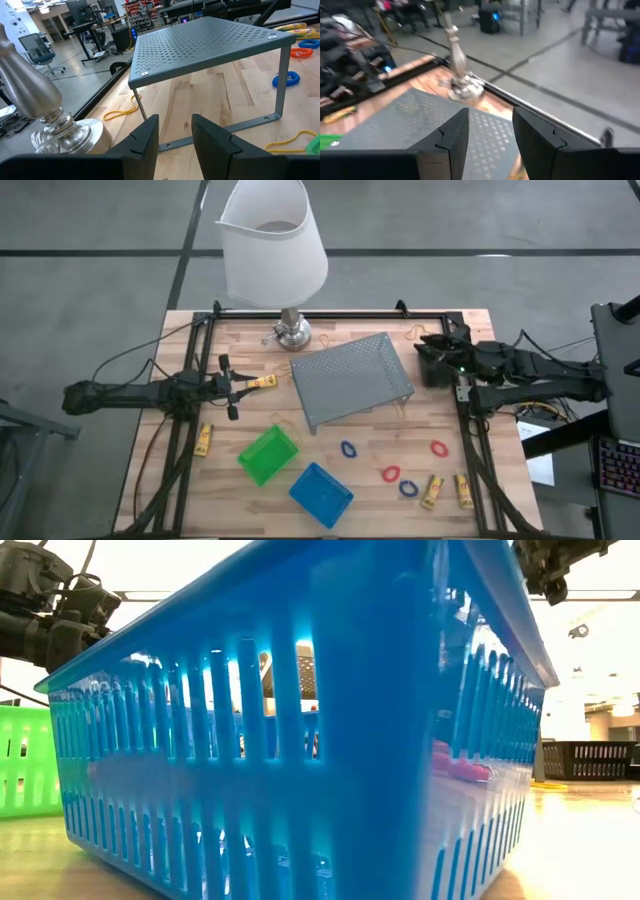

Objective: Pick & Place Office Desk Supplies
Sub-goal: Put the yellow rubber band into the black basket

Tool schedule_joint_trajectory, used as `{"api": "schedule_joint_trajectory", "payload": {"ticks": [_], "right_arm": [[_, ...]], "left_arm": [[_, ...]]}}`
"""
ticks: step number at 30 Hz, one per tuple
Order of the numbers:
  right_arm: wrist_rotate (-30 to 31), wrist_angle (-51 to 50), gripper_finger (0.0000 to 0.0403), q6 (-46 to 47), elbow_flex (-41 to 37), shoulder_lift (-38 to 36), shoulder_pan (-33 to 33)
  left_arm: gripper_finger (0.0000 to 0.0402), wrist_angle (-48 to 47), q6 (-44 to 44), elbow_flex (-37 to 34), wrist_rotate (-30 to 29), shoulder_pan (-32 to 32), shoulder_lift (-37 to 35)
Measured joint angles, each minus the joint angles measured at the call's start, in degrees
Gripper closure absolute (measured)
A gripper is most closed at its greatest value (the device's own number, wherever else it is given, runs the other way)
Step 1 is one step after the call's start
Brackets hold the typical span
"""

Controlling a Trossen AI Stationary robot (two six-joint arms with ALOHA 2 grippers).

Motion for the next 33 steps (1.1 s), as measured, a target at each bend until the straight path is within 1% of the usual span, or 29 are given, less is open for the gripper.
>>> {"api": "schedule_joint_trajectory", "payload": {"ticks": [4,6,12,14,17,19,26,33], "right_arm": [[-3.85,-2.52,0.0254,2.05,0.53,1.85,-6.38],[-6.84,-2.95,0.0254,3.02,0.62,2.65,-10.16],[-24.02,-6.4,0.0254,3.59,3.03,6.15,-23.14],[-27.05,-6.78,0.0254,3.58,3.45,7.62,-26.92],[-28.17,-6.82,0.0254,3.4,3.81,9.88,-31.31],[-28.17,-6.84,0.0254,3.34,4.03,11.45,-33.05],[-28.34,-6.53,0.0254,1.06,6.04,18.16,-36.7],[-27.99,-7.57,0.0255,1.77,11.57,26.84,-39.12]], "left_arm": [[0.0284,0.02,-0.01,0.0,0.0,0.02,0.01],[0.0284,0.02,-0.02,0.0,-0.01,0.0,0.01],[0.0284,0.01,0.0,0.01,0.0,0.0,0.0],[0.0284,0.02,-0.02,0.02,0.0,0.0,-0.01],[0.0284,0.0,0.0,0.0,0.01,0.0,-0.01],[0.0284,0.0,-0.01,0.01,0.01,0.0,0.0],[0.0284,0.0,0.0,0.0,0.01,0.02,-0.01],[0.0284,0.01,-0.01,0.02,0.0,0.01,0.0]]}}
